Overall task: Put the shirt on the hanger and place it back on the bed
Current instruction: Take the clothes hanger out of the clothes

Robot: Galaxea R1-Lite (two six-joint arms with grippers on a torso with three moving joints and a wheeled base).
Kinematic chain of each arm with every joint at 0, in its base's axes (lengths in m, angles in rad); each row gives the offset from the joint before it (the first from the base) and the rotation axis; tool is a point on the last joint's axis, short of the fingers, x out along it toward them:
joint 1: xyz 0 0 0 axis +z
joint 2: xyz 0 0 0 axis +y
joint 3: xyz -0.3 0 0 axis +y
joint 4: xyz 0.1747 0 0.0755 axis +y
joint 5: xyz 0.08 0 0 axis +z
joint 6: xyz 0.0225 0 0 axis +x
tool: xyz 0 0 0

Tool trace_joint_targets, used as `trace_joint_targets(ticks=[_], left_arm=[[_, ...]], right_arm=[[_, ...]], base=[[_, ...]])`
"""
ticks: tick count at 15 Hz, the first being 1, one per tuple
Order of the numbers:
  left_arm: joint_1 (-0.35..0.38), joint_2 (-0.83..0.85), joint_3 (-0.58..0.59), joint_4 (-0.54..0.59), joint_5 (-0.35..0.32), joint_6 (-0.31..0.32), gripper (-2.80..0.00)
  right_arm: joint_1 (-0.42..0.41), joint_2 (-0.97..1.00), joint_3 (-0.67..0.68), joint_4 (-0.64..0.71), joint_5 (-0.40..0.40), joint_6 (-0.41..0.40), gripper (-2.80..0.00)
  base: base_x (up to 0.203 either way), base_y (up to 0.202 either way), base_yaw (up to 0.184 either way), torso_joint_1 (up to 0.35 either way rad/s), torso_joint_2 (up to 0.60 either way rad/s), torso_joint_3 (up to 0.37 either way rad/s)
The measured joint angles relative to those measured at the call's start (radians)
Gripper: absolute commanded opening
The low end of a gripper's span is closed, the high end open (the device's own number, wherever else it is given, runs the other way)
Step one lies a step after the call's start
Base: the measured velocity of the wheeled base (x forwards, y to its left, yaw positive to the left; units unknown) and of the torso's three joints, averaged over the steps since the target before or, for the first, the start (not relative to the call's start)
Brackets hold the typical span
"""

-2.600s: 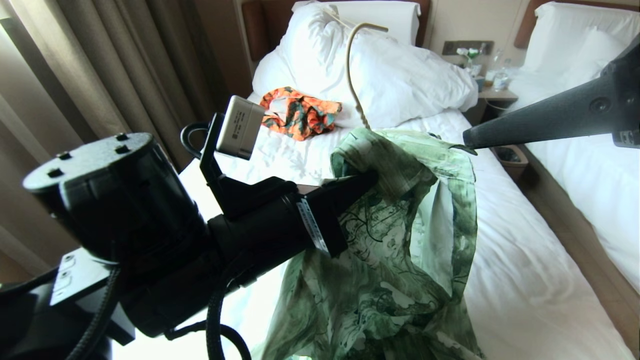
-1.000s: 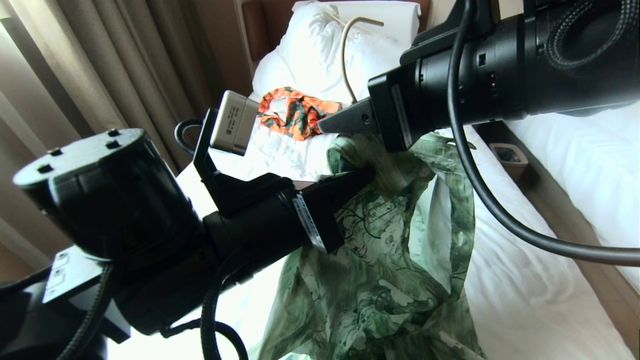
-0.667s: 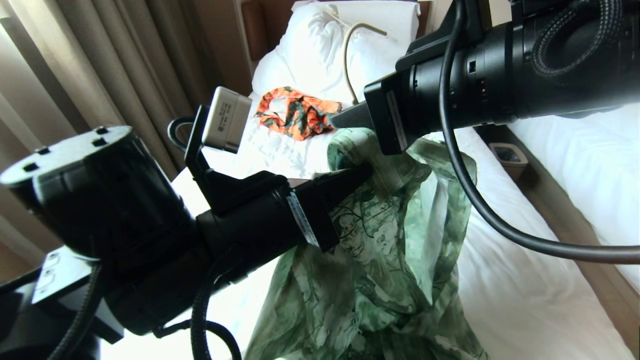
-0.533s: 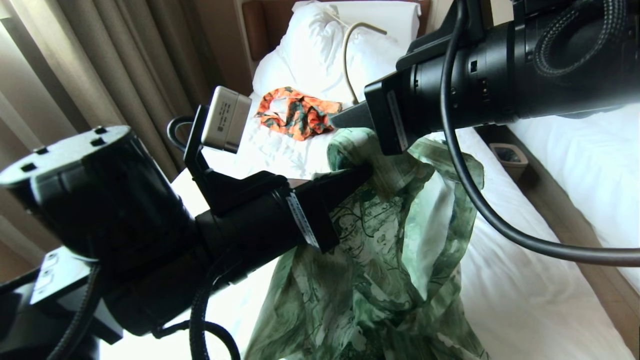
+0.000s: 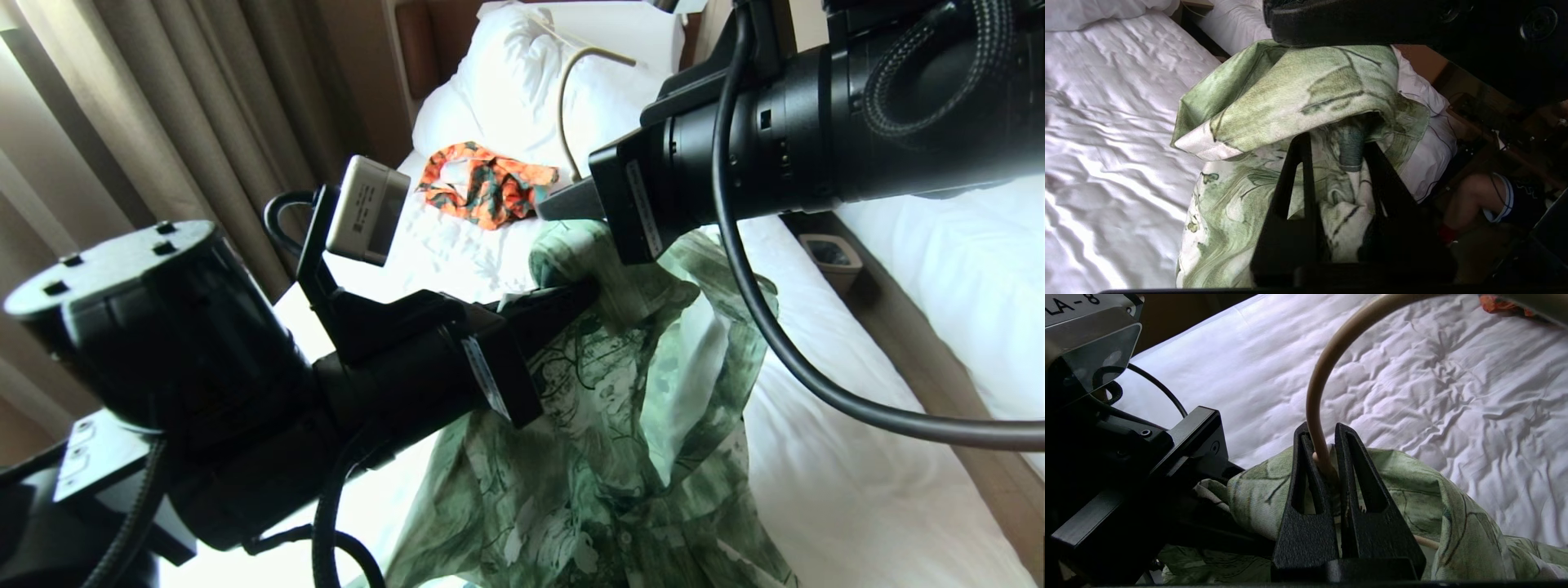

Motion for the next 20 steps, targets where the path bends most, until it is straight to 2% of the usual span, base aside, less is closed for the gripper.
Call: trace_joint_targets(ticks=[7,9,11,14,17,20], left_arm=[[-0.003,-0.054,0.061,-0.009,-0.004,0.009,0.0],[0.01,-0.086,0.105,-0.009,-0.01,0.022,0.0],[0.045,-0.137,0.15,-0.008,-0.046,0.025,0.0],[0.154,-0.235,0.211,-0.001,-0.089,0.026,0.0],[0.324,-0.333,0.241,0.038,-0.099,0.012,0.0],[0.456,-0.463,0.224,0.173,-0.119,-0.026,0.0]], right_arm=[[-0.001,-0.007,-0.001,-0.013,-0.037,0.0,-2.8],[-0.005,-0.009,-0.001,-0.016,-0.045,0.001,-2.8],[-0.011,-0.009,-0.001,-0.021,-0.062,0.001,-2.8],[-0.016,-0.014,-0.002,-0.023,-0.097,0.001,-2.8],[-0.018,-0.022,-0.003,-0.024,-0.132,0.001,-2.8],[-0.019,-0.033,-0.004,-0.024,-0.169,0.0,-2.8]], base=[[0.0,0.0,0.0,0.0,0.0,0.0],[0.0,0.0,0.0,0.0,0.0,0.0],[0.0,0.0,0.0,0.0,0.0,0.0],[0.0,0.0,0.0,0.0,0.0,0.0],[0.0,0.0,0.0,0.0,0.0,0.0],[0.0,0.0,0.0,0.0,0.0,0.0]])
